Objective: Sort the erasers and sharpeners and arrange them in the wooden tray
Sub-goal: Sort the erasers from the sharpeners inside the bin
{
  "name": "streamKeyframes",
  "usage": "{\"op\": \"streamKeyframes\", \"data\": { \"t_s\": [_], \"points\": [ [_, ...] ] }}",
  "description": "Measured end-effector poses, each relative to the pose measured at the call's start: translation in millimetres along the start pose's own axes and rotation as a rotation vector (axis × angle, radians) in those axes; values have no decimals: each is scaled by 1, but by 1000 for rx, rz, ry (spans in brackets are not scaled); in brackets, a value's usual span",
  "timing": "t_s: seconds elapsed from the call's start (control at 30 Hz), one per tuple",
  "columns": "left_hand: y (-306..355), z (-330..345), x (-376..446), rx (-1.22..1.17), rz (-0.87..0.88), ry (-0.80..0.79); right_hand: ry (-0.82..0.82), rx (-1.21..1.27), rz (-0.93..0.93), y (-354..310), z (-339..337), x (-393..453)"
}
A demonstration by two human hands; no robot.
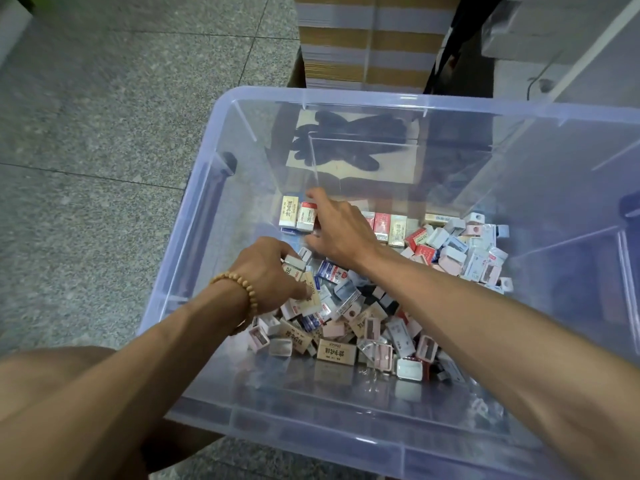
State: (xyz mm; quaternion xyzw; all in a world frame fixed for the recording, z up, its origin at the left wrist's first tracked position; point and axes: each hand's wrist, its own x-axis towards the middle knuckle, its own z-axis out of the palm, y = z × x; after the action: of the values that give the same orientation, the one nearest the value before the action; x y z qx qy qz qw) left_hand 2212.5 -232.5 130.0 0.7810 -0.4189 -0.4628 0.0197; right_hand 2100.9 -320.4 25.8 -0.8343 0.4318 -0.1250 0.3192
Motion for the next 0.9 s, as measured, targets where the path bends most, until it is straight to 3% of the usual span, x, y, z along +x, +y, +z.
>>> {"op": "streamKeyframes", "data": {
  "t_s": [0.3,0.53,0.67,0.73,0.8,0.9],
  "points": [
    [-3,0,2,-37,-4,15,17,22,-30,-5,-1,9],
    [0,3,2,-6,10,-45,-205,-57,41,-7,-49,-21],
    [1,3,7,37,31,-24,-608,-10,93,-12,-62,-58],
    [2,4,7,60,41,-15,-750,-118,41,-13,-55,-75],
    [3,5,6,77,56,-16,-733,-222,-48,-11,-44,-88],
    [4,7,5,79,68,-32,-696,-220,-8,-6,-47,-98]
  ]
}}
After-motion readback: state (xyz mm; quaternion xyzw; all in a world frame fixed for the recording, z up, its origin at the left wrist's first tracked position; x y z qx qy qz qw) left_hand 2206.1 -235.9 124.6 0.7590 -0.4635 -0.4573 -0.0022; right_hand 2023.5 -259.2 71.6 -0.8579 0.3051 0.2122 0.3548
